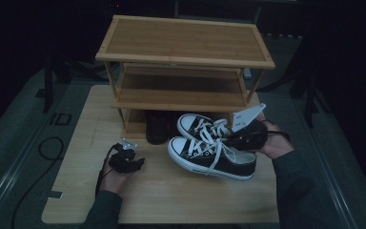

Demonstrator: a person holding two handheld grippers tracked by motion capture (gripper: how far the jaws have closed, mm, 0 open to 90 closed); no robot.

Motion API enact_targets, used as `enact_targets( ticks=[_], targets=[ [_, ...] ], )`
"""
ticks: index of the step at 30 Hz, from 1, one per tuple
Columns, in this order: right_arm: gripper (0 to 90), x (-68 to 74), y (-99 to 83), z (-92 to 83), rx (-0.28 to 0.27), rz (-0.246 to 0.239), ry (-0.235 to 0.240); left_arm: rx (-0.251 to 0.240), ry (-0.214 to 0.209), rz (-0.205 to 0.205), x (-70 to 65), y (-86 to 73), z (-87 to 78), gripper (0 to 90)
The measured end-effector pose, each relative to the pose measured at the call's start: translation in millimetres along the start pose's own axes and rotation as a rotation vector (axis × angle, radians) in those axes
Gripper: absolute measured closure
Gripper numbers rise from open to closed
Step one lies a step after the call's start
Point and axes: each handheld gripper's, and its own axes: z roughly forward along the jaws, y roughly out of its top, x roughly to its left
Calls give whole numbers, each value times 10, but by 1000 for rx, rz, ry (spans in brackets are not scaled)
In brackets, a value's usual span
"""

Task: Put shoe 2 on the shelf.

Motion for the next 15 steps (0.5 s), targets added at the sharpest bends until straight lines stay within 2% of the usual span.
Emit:
enact_targets(
  ticks=[6,15],
  targets=[
    [849,18,44,-14,-18,-14,26,0,0,0,1,0,0,541],
    [850,4,145,-72,-46,-12,27,-4,-2,-5,2,0,2,541]
  ],
)
